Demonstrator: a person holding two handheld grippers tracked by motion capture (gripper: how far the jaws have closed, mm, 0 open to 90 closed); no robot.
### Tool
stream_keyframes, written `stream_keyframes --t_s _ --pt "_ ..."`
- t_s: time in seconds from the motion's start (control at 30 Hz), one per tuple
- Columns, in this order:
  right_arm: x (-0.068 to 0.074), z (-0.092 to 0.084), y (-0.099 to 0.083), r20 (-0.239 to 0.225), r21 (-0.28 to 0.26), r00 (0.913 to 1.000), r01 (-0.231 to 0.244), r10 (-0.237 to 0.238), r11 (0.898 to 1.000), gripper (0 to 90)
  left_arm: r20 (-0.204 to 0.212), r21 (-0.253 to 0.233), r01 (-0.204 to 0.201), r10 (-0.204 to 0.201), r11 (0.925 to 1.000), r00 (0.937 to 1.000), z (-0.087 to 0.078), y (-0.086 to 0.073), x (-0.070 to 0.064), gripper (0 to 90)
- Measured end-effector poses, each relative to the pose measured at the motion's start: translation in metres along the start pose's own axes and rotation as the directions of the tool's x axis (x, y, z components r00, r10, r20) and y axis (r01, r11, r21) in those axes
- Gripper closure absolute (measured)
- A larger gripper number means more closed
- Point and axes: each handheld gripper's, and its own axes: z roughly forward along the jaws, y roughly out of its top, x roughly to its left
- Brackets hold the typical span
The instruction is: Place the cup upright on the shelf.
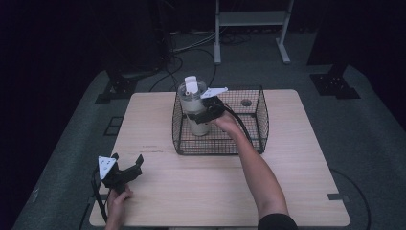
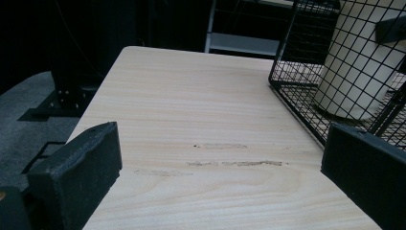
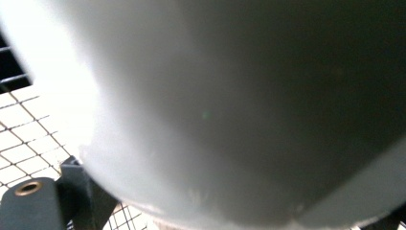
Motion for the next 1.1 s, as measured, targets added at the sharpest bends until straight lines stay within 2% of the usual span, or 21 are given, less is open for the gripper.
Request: stream_keyframes --t_s 0.2,0.53,0.67,1.1 --pt "0.0 -0.001 -0.002 -0.017 0.006 0.9996 0.02 -0.02 1.0 8.4 0.0 0.0 0.002 -0.002 1.0 1.0 0.0 0.0 0.0 0.0" --pt "-0.006 -0.011 -0.007 -0.036 0.031 0.9991 0.021 -0.02 0.999 8.1 0.001 -0.002 -0.001 0.001 1.0 1.0 0.0 0.0 -0.001 0.0" --pt "-0.007 -0.014 -0.006 -0.024 0.03 0.9995 0.024 -0.023 0.999 8.4 -0.001 -0.001 -0.002 0.002 1.0 1.0 0.0 0.0 -0.001 0.0" --pt "-0.008 -0.023 -0.011 -0.03 0.031 0.9991 0.03 -0.029 0.999 8.6 -0.001 0.003 -0.006 0.006 1.0 1.0 0.0 0.0 -0.001 0.0"
